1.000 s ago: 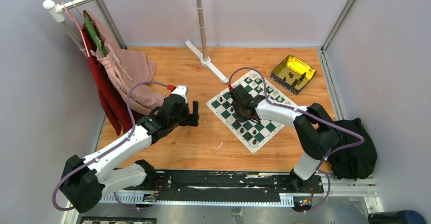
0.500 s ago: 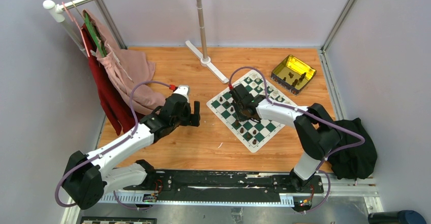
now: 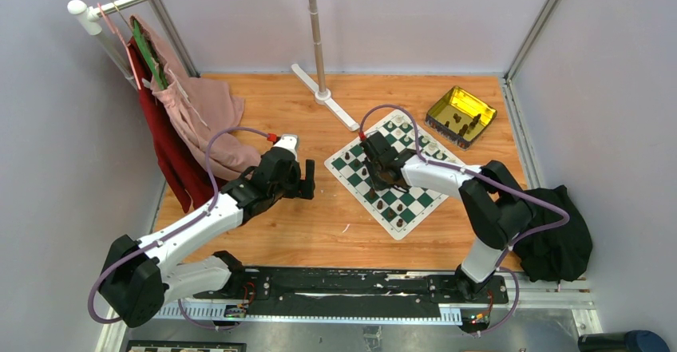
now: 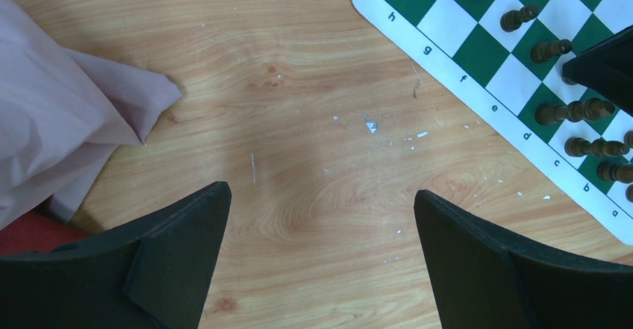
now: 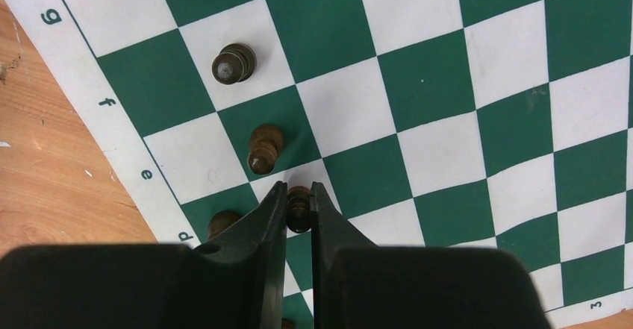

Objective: Set up the chess pieces on the board
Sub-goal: Place the chess piece on the chessboard, then pick up the chess piece from the storage box.

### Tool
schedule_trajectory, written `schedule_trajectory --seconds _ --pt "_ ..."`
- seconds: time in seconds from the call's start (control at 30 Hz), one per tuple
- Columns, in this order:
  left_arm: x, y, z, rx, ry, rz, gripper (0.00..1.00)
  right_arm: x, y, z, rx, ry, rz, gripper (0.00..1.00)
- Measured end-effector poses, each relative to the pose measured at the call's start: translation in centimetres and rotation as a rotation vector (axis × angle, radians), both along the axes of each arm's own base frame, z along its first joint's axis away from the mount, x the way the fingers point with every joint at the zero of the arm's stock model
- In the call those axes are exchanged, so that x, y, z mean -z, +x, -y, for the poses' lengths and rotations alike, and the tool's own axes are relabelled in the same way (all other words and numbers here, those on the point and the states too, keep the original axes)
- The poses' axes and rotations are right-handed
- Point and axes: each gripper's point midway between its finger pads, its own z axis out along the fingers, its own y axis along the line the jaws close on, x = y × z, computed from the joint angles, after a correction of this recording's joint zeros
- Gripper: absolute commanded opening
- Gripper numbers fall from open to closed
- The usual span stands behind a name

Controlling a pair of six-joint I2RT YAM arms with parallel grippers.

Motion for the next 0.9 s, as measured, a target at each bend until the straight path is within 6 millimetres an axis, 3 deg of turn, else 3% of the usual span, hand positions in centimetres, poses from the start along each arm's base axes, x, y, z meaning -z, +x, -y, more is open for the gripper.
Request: schedule_trajectory --seconds 0.17,0.43,0.9 --pt "0.0 0.0 0.0 0.001 0.0 0.0 1.0 0.06 -0.01 -0.04 -0.001 0.001 -0.002 0.1" --pt "-0.01 -0.01 0.01 0.0 -0.001 0.0 1.0 0.1 -0.03 -0.05 -0.002 0.001 -0.003 0.29" --pt "-0.23 -0.14 0.04 -0.003 -0.013 0.005 1.0 -0.08 -0.04 -0.12 -0.003 0.007 -0.001 0.33"
